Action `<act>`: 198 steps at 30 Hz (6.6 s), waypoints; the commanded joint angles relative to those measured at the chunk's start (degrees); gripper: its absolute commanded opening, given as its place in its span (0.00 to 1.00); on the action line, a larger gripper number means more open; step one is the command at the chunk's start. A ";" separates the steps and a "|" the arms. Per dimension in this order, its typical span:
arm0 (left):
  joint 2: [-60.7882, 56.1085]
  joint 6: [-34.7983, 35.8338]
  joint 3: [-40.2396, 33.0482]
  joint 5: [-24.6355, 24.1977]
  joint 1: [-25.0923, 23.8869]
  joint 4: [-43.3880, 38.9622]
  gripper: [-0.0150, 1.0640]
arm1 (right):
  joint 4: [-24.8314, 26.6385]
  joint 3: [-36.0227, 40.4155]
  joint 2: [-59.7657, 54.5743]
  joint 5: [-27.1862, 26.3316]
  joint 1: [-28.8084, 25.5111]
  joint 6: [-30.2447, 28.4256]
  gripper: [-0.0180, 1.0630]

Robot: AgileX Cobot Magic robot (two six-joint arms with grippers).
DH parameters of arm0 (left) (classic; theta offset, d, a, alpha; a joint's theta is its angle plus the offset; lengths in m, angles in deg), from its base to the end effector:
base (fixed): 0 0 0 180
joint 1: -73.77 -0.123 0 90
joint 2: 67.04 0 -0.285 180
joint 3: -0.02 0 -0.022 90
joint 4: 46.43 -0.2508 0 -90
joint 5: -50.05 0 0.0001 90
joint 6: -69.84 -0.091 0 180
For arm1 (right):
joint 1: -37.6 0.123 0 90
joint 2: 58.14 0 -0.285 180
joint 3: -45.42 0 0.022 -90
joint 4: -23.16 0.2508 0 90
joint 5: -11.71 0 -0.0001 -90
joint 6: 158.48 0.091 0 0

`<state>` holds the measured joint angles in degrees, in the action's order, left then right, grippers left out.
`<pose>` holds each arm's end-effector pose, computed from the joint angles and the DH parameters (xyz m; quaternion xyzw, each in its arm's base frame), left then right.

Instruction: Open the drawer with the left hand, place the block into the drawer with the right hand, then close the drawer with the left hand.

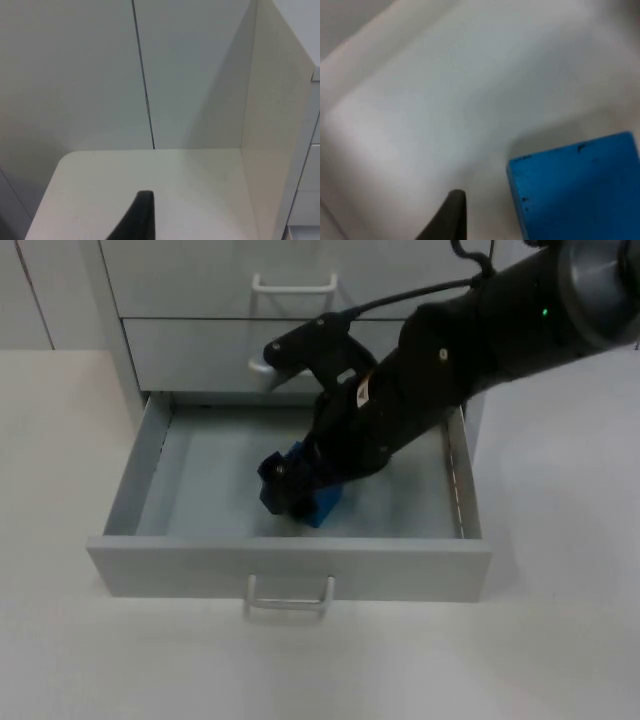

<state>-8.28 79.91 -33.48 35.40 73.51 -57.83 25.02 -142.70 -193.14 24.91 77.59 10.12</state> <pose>0.1907 0.0054 0.3527 -0.0100 0.8018 0.0265 0.5970 0.3625 0.3049 0.1218 -0.3952 0.8528 0.0929 0.3286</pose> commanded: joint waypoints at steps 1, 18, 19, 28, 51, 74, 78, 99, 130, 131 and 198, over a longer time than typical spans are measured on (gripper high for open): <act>-0.03 0.08 -0.01 -0.01 0.26 -0.18 0.99 | -0.01 -0.27 2.87 1.97 0.64 -0.02 0.99; -0.03 0.08 -0.01 -0.01 0.26 -0.18 0.99 | -0.23 -0.27 16.10 20.60 3.03 5.65 0.99; -0.03 0.08 -0.01 -0.01 0.26 -0.18 0.99 | -0.23 -0.27 16.10 20.60 3.03 5.65 0.99; -0.03 0.08 -0.01 -0.01 0.26 -0.18 0.99 | -0.23 -0.27 24.40 25.21 3.03 8.42 0.99; -0.03 0.08 -0.01 0.36 0.29 -0.17 0.99 | -6.04 -0.06 40.93 31.78 -8.15 10.95 0.99; -0.03 0.08 -0.01 0.36 0.29 -0.17 0.99 | -6.23 18.37 59.38 22.65 -38.45 12.44 0.99; -0.03 0.08 -0.01 0.36 0.29 -0.17 0.99 | -6.65 20.28 61.51 23.04 -38.45 13.17 0.99; -0.03 0.08 -0.01 -0.52 7.07 0.67 0.99 | -10.99 23.57 65.08 22.51 -38.77 18.07 0.99; 25.56 -33.88 -0.01 -1.02 47.70 -19.79 0.99 | -10.63 23.57 65.74 21.51 -38.77 18.44 0.99; 27.76 -33.88 -0.01 -1.02 47.70 -20.01 0.99 | -10.54 23.57 65.74 21.25 -38.77 18.44 0.99; 51.28 -27.16 -0.11 2.99 44.33 -20.75 0.01 | -9.37 23.57 66.83 20.06 -38.62 18.53 0.99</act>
<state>42.80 52.31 -33.48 37.61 117.54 -79.22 16.04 -119.42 -126.73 45.83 39.10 28.84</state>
